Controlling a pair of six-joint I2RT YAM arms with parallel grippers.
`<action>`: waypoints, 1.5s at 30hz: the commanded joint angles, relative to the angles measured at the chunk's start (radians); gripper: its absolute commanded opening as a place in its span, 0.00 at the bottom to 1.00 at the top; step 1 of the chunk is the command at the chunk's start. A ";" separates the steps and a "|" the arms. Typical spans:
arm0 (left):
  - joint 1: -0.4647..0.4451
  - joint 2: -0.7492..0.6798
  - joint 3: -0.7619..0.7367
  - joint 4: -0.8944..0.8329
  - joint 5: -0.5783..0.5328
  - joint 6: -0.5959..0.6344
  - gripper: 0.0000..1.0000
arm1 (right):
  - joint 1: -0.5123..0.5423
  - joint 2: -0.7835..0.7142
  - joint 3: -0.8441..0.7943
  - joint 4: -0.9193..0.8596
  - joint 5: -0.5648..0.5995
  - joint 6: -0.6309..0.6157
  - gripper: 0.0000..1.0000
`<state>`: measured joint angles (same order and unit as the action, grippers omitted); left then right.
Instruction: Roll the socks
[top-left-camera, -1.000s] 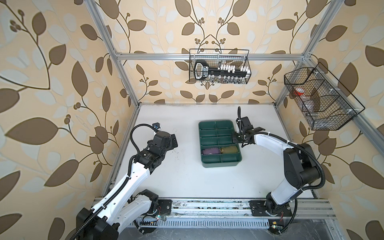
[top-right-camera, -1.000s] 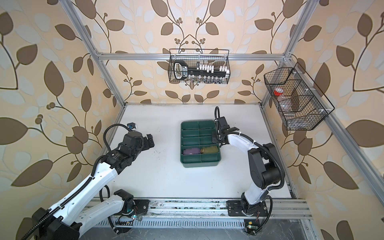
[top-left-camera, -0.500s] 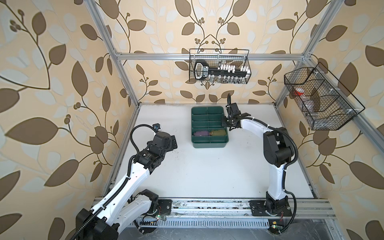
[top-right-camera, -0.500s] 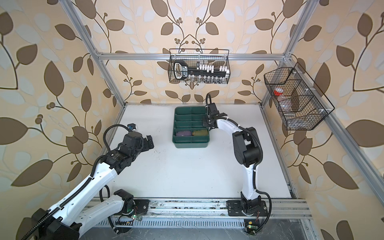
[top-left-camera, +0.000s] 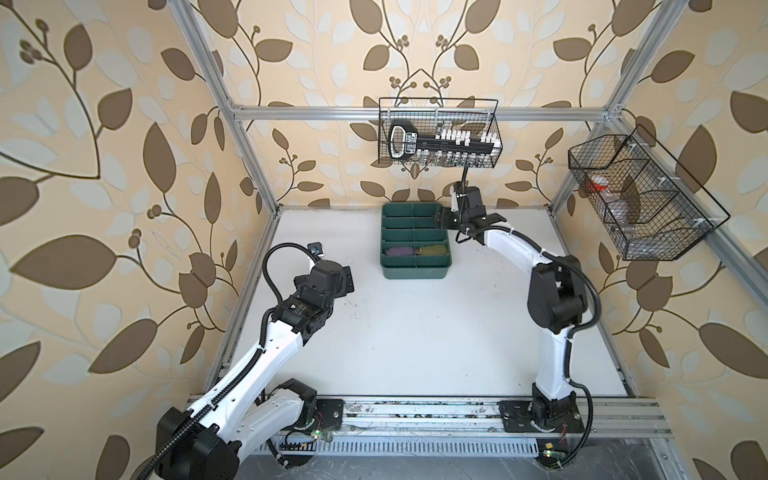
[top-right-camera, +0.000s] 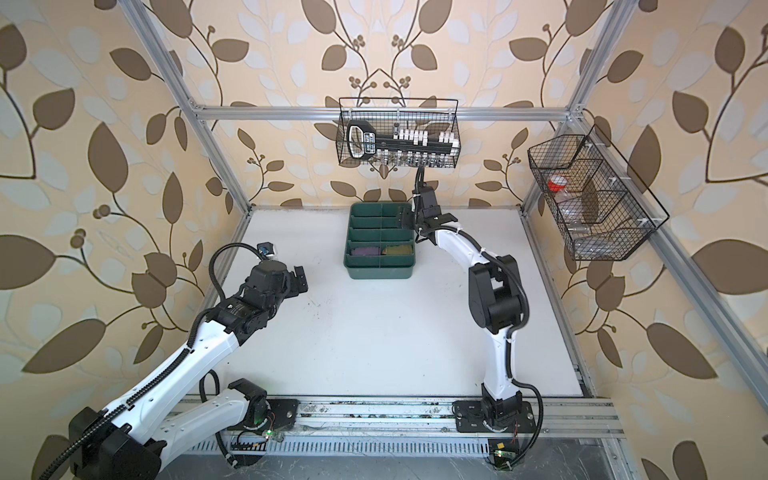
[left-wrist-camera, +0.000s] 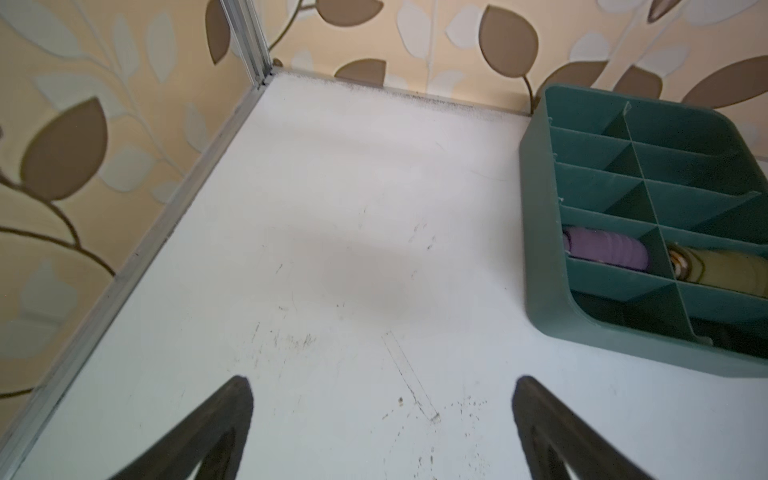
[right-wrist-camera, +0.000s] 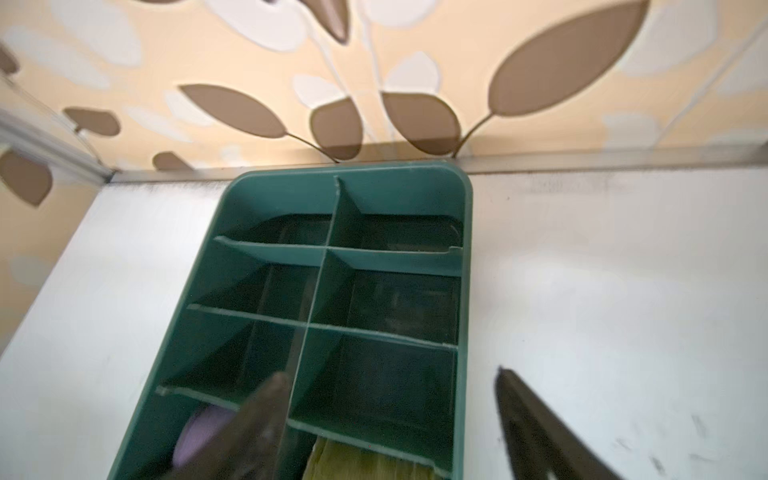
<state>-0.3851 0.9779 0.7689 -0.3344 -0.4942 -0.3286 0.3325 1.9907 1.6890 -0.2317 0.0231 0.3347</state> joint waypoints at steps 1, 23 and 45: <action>0.002 0.009 -0.025 0.203 -0.115 0.139 0.99 | 0.019 -0.251 -0.133 0.078 -0.014 -0.097 1.00; 0.268 0.401 -0.378 0.991 0.049 0.315 0.99 | -0.211 -1.401 -1.702 0.965 0.395 -0.307 1.00; 0.394 0.533 -0.370 1.067 0.262 0.269 0.99 | -0.299 -0.639 -1.516 1.269 0.167 -0.309 1.00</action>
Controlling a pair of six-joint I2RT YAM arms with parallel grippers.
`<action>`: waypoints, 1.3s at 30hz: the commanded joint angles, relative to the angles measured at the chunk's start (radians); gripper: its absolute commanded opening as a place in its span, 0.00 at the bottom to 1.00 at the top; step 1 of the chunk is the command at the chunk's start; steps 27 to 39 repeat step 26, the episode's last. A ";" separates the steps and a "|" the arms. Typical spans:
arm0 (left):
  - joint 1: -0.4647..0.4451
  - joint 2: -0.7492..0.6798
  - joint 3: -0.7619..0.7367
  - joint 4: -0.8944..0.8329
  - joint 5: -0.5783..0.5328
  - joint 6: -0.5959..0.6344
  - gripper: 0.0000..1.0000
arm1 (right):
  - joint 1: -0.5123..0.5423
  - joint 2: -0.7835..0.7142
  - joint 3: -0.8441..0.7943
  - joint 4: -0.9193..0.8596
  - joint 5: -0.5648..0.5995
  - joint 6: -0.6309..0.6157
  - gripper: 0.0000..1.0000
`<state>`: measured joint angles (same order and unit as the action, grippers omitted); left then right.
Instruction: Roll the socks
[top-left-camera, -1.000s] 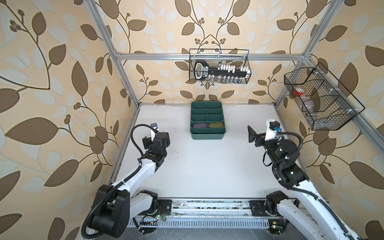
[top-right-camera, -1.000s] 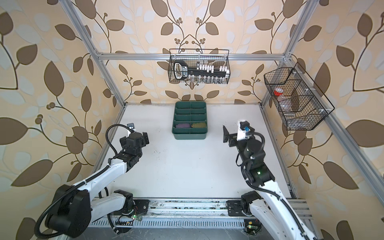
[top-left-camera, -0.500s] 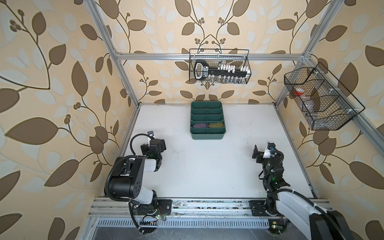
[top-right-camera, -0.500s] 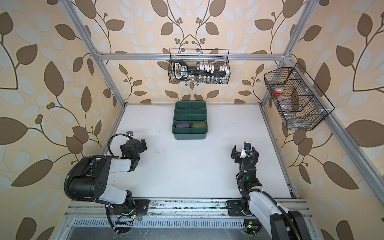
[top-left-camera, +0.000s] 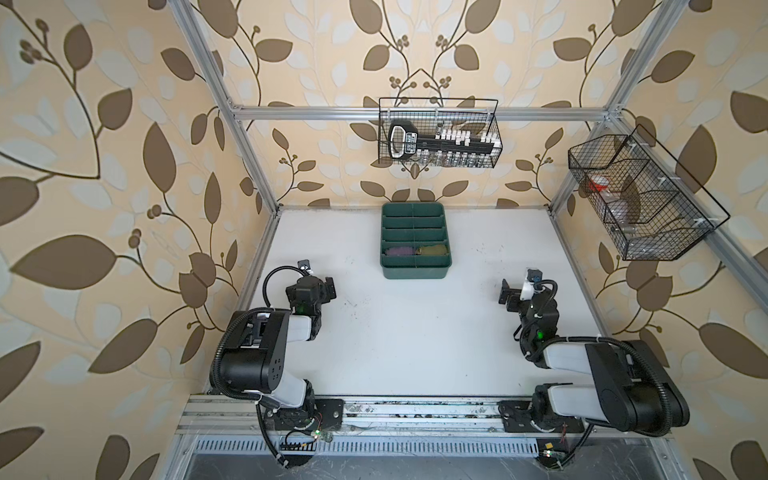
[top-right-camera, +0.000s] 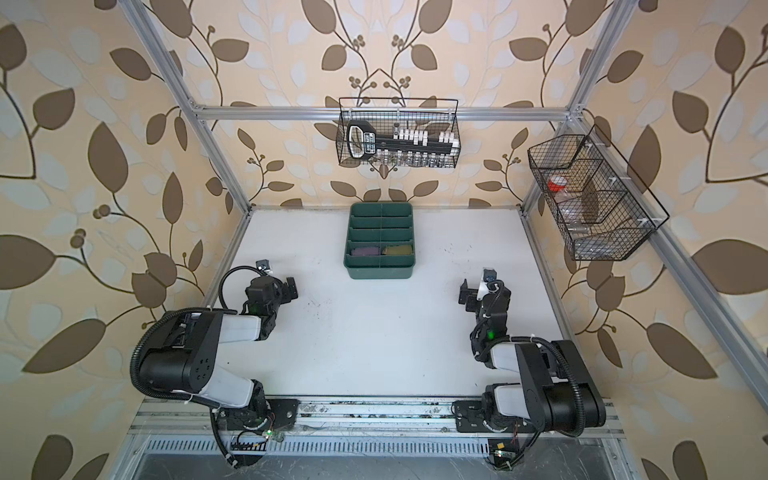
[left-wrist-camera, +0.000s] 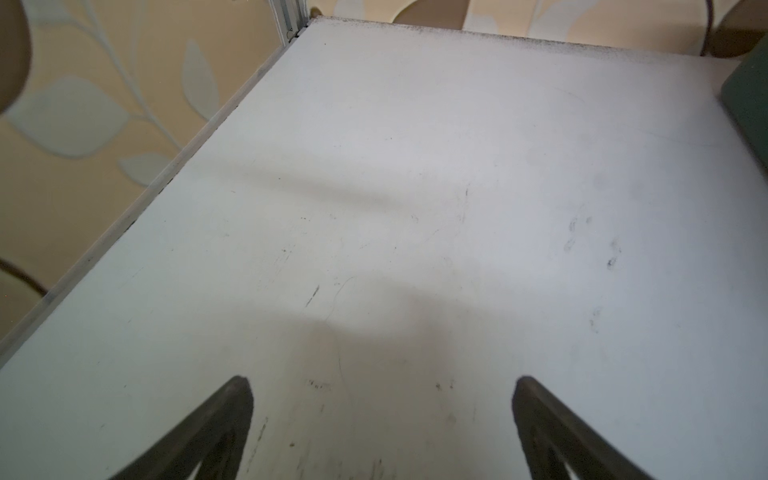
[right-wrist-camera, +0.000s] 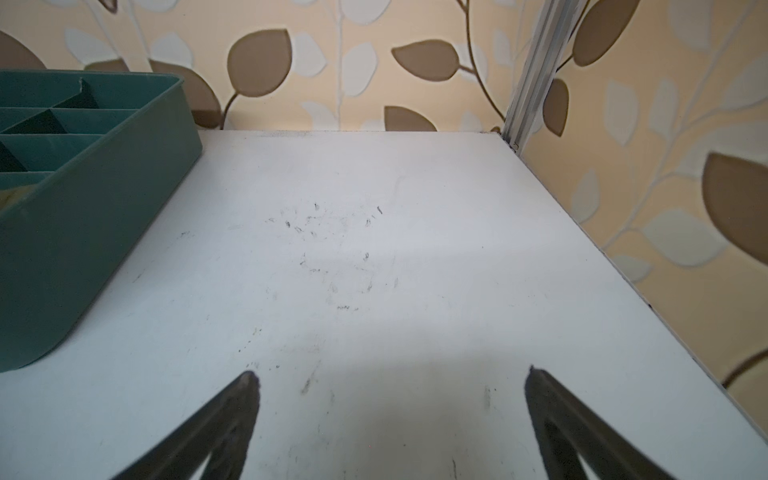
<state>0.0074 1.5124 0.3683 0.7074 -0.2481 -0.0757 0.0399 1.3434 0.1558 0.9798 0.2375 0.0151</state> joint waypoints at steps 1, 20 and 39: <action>0.002 -0.001 0.031 0.023 0.017 0.016 0.99 | -0.006 0.004 0.017 0.045 -0.047 0.012 1.00; 0.002 0.004 0.036 0.017 0.016 0.016 0.99 | -0.009 0.011 0.034 0.018 -0.087 0.001 1.00; 0.002 0.002 0.036 0.018 0.016 0.016 0.99 | -0.009 0.001 0.025 0.028 -0.090 0.000 1.00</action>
